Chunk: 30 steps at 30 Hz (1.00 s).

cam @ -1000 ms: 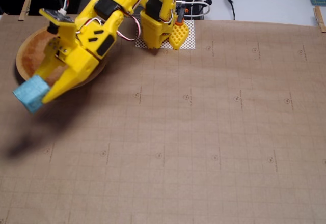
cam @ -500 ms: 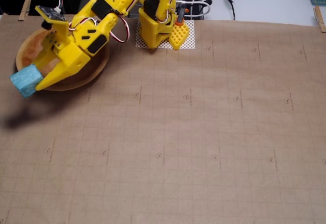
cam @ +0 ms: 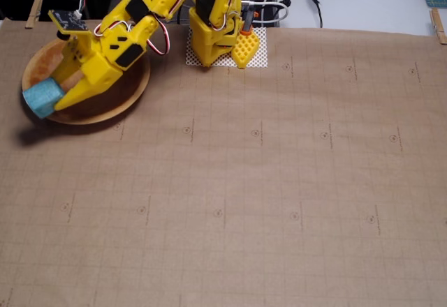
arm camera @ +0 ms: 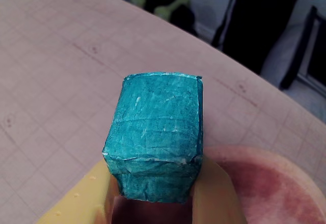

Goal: Grasp a blue block and put it in the bowl.

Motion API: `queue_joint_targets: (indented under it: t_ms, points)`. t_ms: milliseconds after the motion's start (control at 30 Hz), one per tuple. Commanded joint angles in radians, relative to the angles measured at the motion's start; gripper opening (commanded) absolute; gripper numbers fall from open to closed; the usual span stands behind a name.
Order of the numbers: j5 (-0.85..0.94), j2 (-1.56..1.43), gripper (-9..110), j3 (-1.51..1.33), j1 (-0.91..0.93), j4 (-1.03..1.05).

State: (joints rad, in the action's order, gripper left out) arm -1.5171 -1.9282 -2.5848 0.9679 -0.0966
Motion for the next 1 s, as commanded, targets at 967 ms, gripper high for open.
queue_joint_targets:
  t_ms: [967]
  points:
    - [0.202, 0.029, -3, -0.178, 0.238, -0.015]
